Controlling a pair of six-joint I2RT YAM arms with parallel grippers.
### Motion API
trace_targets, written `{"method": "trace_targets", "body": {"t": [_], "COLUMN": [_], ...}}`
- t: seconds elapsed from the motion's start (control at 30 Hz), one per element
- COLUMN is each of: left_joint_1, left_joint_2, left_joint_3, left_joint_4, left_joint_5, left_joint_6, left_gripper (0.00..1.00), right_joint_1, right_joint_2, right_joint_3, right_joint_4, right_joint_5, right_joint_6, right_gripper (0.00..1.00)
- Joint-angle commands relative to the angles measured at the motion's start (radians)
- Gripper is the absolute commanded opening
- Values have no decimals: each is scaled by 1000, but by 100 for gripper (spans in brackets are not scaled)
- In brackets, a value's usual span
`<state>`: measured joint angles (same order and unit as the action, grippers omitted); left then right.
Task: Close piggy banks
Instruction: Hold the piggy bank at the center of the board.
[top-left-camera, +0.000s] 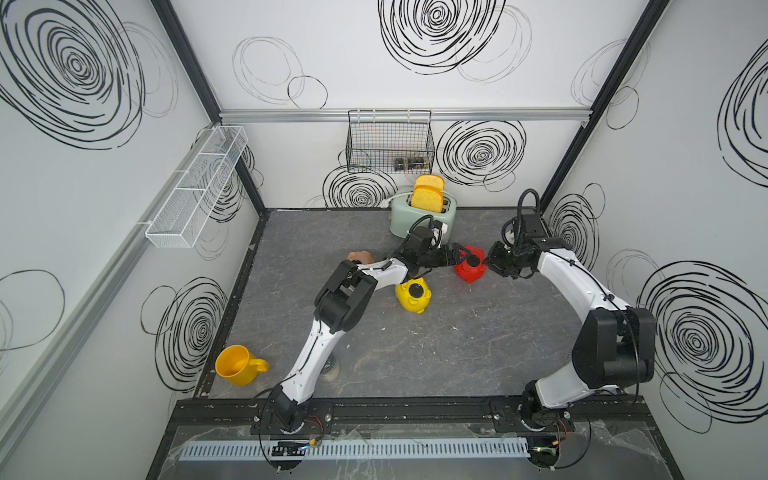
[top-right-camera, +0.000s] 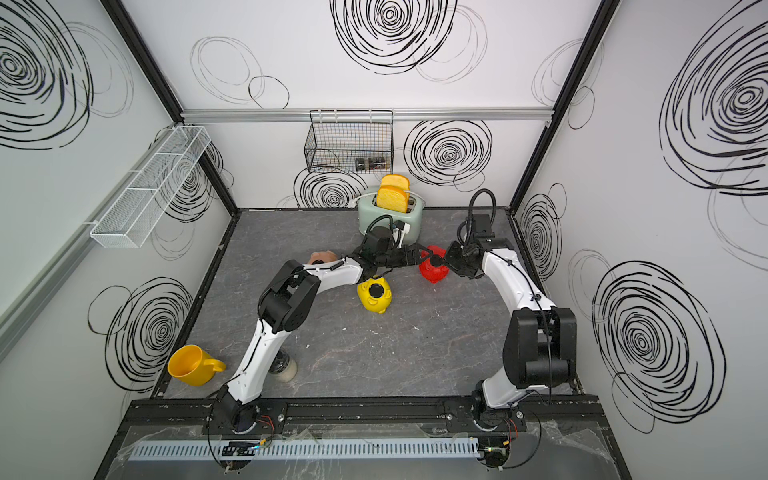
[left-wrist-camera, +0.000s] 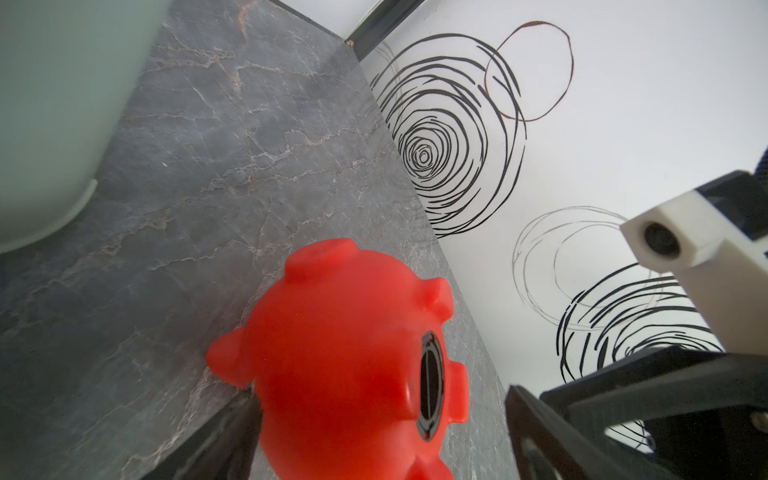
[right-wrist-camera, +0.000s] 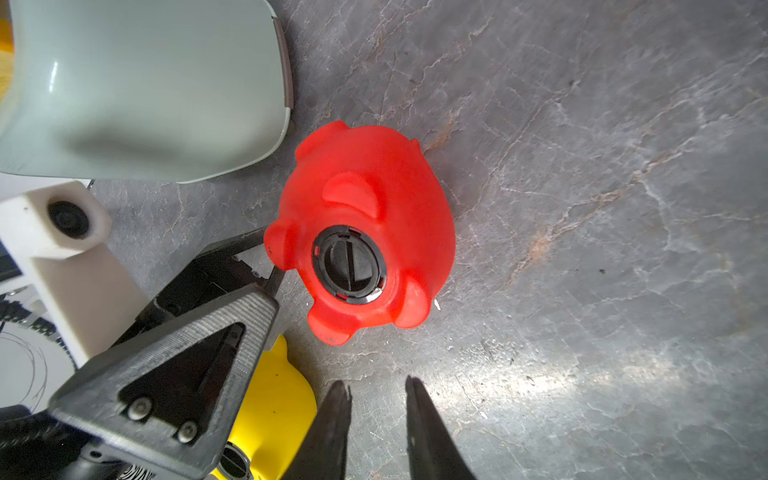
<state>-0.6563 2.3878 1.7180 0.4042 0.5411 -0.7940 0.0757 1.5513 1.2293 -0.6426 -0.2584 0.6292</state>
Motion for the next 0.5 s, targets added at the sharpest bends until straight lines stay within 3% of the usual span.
{"method": "trace_targets", "body": {"t": [0.0,0.47], "left_joint_1": [4,-6], "left_joint_2": [-74,-202], "left_joint_3": [-17,-123], "left_joint_4": [54,62], "left_joint_5": [-4,-89], "left_joint_6": [22,109], "left_gripper": [95,95], "right_joint_1": [-4,-4], "right_joint_2": [-31,-46], "right_joint_3": [-20,-7], "right_joint_4": [1,7], "right_joint_5": [-15,-12], "right_joint_6": [-10,-75], "right_gripper": [28,30]}}
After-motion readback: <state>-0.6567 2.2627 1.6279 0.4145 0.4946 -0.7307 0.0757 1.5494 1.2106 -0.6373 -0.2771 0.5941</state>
